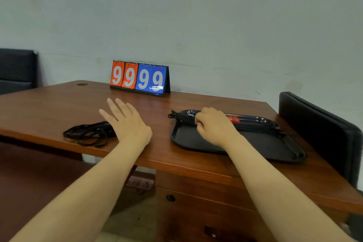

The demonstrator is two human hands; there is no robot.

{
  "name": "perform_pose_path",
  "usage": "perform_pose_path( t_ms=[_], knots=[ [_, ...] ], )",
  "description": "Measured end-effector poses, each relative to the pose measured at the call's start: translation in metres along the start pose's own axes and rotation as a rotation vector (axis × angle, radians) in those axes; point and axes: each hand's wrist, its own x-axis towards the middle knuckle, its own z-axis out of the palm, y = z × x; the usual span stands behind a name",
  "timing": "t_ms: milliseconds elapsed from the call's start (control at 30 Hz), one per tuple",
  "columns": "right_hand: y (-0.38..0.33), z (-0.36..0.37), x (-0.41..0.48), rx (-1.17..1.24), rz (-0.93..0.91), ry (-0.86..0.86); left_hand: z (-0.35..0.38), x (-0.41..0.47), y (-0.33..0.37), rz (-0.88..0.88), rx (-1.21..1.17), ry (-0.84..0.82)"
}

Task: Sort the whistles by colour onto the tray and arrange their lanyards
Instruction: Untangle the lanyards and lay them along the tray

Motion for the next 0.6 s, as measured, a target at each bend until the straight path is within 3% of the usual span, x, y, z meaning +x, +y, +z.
perform_pose_path(
  t_ms=[167, 400, 600],
  knots=[
    [-0.044, 0.011, 0.026, 0.041, -0.085, -0.018, 0.018, 0.008, -0.045, -0.167, -0.218, -0.134],
    [-0.085, 0.021, 0.057, 0.126, -0.134, -0.064, 0.018, 0.028, -0.047, 0.151, -0.621, -0.354],
    [-0.104, 0.032, 0.078, 0.227, -0.147, -0.178, 0.027, 0.031, -0.042, 0.096, -0.745, -0.113]
  ],
)
